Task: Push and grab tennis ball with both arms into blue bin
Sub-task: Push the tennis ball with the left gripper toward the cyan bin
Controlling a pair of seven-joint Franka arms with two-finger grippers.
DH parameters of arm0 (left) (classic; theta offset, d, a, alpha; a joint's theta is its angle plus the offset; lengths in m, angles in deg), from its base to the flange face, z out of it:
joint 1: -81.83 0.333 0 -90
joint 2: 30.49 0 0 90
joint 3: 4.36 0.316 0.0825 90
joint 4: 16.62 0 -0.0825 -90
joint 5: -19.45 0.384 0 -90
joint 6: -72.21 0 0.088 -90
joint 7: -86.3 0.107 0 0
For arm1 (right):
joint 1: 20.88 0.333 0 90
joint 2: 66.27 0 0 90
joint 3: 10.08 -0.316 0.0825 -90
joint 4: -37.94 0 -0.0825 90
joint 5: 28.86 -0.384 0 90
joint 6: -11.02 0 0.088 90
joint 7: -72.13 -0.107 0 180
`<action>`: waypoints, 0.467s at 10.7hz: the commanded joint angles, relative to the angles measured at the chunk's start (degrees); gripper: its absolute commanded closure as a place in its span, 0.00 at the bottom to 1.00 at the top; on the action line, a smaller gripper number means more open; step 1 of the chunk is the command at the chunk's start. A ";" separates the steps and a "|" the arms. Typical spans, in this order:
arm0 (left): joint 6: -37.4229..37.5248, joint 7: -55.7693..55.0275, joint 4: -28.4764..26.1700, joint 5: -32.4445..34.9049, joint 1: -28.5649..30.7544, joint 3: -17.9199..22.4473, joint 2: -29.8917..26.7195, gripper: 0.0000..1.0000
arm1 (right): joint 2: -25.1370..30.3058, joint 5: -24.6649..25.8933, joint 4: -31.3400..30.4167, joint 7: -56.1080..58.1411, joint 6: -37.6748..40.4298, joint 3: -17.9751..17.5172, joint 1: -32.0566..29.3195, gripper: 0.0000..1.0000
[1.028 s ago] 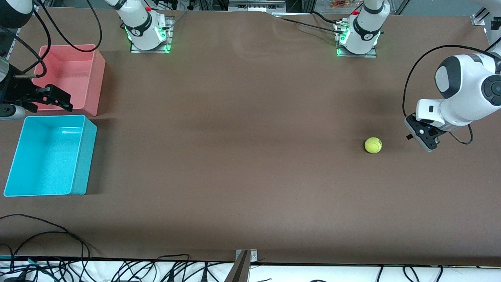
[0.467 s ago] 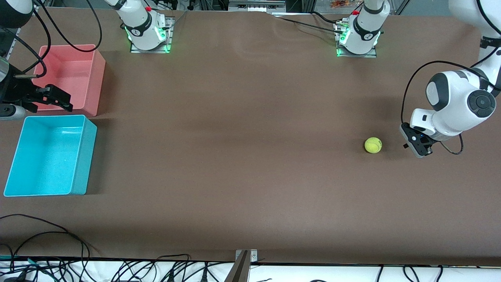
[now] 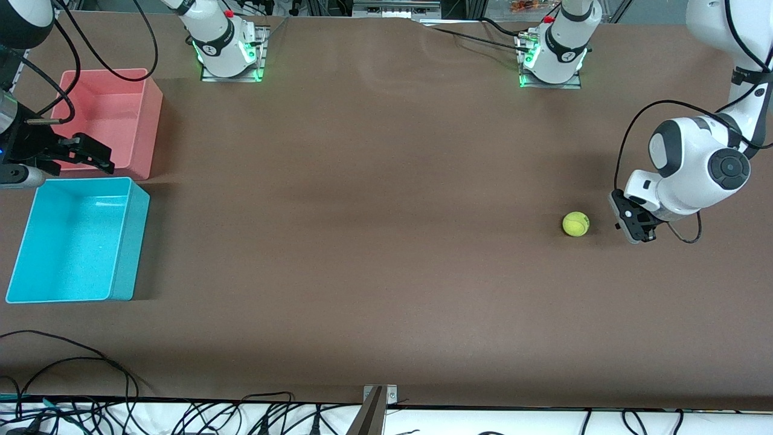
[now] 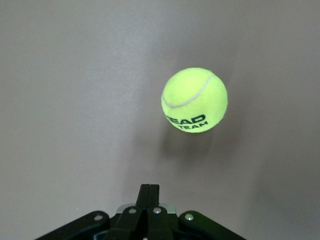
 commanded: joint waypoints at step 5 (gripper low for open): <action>-0.79 7.41 0.30 -0.44 -0.21 -0.31 4.03 1.00 | -0.12 -0.33 0.55 -0.75 0.05 0.30 -0.37 0.00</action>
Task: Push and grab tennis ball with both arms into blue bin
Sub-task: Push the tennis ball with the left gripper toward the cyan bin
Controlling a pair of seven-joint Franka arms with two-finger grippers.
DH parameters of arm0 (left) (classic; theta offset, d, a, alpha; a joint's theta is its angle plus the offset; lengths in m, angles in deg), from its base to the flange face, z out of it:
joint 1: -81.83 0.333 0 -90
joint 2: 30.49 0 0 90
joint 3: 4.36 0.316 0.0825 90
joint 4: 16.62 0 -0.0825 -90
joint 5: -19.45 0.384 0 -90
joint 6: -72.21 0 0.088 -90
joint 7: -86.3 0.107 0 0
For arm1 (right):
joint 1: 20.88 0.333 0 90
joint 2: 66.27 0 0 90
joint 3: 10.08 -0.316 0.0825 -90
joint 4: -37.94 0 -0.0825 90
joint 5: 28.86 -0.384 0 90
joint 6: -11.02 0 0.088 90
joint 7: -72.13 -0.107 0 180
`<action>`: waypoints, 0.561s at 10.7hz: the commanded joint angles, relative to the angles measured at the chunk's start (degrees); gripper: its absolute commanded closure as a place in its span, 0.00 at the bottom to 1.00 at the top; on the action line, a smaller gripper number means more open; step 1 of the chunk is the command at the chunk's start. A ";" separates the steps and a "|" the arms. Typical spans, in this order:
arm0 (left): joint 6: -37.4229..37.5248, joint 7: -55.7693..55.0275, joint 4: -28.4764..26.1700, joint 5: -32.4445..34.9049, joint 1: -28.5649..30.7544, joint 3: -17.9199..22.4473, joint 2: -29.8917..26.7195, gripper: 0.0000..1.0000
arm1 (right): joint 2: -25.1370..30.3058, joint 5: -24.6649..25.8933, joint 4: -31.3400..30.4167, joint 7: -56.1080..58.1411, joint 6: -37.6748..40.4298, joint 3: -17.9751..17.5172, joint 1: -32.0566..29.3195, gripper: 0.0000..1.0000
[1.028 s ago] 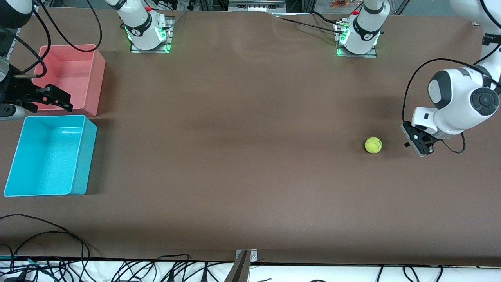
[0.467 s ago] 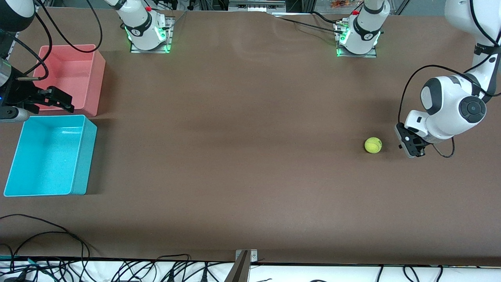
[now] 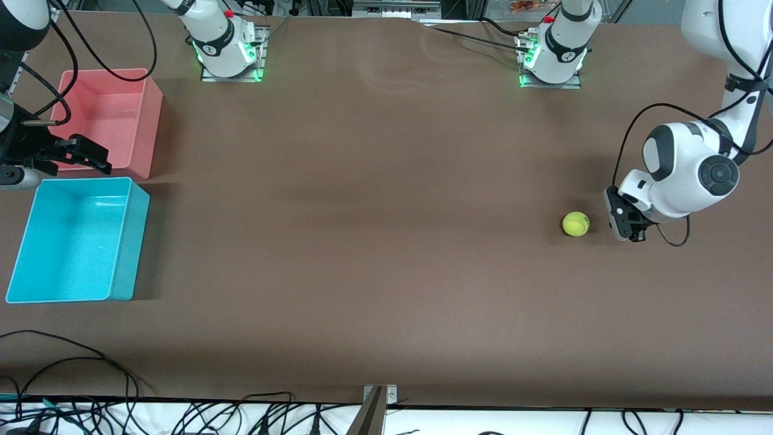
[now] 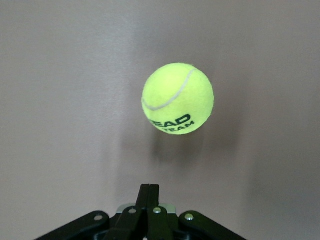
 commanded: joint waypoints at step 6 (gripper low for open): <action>-0.76 1.01 -0.30 -2.20 -0.17 -1.85 3.95 1.00 | -0.97 -0.51 0.28 -0.80 0.15 -0.59 0.33 0.00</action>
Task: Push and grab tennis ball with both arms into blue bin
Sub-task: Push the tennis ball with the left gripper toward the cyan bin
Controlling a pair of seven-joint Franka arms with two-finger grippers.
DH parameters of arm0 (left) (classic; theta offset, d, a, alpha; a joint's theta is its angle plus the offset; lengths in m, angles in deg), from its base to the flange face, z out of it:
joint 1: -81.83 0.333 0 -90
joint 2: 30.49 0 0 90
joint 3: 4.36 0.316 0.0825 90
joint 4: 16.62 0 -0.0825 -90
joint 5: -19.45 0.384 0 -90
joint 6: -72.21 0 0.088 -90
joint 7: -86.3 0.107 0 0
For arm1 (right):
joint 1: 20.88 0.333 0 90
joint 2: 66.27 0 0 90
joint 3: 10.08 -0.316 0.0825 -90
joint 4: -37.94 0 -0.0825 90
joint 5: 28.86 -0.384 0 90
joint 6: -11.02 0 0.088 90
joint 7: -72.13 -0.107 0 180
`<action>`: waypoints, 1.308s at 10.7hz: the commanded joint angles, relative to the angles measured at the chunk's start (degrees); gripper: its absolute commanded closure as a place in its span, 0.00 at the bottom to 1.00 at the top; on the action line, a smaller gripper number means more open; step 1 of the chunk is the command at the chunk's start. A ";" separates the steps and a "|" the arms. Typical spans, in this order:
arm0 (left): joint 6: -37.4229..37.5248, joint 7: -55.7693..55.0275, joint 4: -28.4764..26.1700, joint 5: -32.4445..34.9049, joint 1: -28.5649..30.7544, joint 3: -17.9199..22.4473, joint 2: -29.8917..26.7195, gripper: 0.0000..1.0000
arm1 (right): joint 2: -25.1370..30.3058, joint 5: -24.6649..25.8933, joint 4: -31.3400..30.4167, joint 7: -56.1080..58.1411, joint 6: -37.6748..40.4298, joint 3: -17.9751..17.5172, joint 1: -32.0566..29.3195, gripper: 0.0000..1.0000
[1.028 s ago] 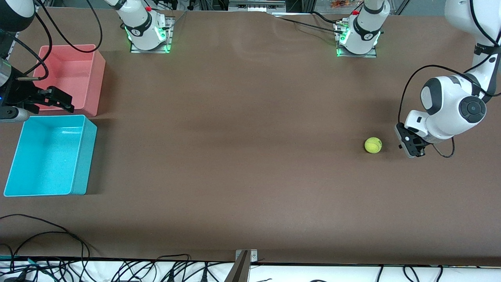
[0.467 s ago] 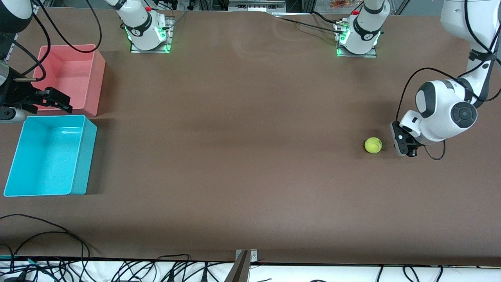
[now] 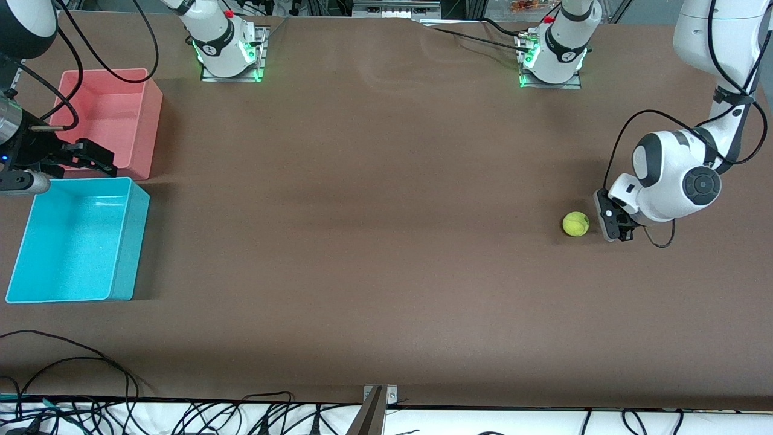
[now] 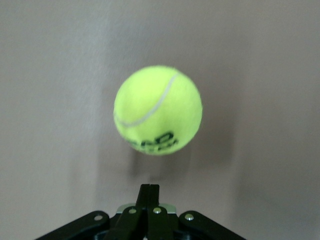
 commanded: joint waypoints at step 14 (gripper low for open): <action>-3.55 -30.50 1.54 0.25 -4.20 -12.59 3.13 1.00 | -0.90 -0.78 0.11 -1.14 2.00 -3.87 -1.03 0.00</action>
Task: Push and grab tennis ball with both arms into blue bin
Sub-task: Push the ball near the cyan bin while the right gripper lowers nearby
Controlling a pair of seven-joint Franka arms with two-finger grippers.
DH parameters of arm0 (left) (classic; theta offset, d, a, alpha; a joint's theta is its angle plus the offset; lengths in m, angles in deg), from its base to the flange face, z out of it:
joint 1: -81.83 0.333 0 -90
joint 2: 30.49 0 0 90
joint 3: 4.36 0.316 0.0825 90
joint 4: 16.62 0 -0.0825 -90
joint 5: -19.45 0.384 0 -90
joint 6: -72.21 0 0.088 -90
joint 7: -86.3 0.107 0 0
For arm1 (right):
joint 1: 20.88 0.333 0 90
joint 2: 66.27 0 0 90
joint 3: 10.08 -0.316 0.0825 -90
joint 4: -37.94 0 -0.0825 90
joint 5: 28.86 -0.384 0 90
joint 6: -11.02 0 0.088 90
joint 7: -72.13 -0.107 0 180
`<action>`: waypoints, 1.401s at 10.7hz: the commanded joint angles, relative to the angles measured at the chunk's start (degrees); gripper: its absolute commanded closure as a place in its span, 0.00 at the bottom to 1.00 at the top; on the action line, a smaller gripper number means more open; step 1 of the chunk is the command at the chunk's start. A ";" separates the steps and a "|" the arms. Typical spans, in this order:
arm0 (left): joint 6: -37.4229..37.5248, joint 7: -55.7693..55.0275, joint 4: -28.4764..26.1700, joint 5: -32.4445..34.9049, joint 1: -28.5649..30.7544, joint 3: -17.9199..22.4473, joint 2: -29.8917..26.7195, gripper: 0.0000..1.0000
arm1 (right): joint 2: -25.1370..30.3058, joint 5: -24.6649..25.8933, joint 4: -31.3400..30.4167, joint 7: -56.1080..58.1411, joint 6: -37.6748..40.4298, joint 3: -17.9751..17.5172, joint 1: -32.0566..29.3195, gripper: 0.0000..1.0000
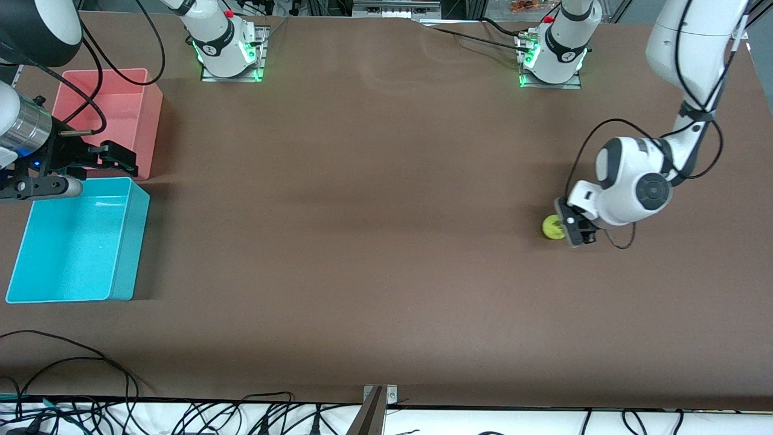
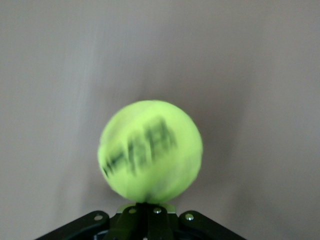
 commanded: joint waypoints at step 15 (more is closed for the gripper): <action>8.09 -20.81 -4.90 4.28 0.61 -4.30 -24.36 0.00 | 3.24 -0.61 -14.07 0.29 -14.47 -6.06 -3.69 0.00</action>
